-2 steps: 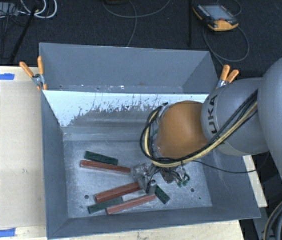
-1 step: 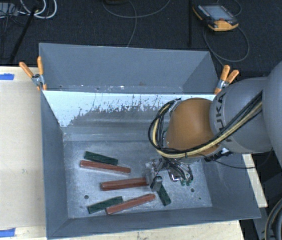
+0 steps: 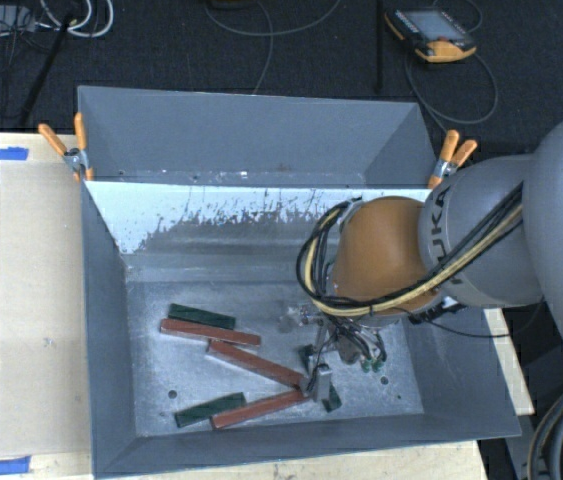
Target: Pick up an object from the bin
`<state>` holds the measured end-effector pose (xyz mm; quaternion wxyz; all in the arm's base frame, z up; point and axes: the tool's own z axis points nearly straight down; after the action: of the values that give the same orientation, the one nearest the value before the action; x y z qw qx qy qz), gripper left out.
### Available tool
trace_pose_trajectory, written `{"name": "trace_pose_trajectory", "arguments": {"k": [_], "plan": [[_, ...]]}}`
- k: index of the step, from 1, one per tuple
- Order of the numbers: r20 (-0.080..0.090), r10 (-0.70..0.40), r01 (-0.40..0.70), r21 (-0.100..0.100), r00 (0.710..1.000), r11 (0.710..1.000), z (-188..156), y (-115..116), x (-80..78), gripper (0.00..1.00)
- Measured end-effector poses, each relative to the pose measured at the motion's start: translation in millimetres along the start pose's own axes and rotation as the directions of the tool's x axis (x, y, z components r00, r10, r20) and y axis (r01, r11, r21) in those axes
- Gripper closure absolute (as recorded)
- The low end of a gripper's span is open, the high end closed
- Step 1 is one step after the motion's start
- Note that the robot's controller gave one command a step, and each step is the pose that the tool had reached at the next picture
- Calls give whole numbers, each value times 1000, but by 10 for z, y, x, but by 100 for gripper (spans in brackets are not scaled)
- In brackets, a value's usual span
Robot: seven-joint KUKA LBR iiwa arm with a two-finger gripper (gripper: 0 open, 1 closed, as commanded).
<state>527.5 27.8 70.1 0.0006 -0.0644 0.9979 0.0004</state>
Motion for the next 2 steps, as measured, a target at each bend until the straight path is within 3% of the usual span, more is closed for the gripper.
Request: {"name": "trace_pose_trajectory", "arguments": {"k": [1,2], "plan": [[0,1,-1,-1,1000,1000,-12,1,4,100],[0,4,-4,0,1000,1000,0,-5,0,0]]}}
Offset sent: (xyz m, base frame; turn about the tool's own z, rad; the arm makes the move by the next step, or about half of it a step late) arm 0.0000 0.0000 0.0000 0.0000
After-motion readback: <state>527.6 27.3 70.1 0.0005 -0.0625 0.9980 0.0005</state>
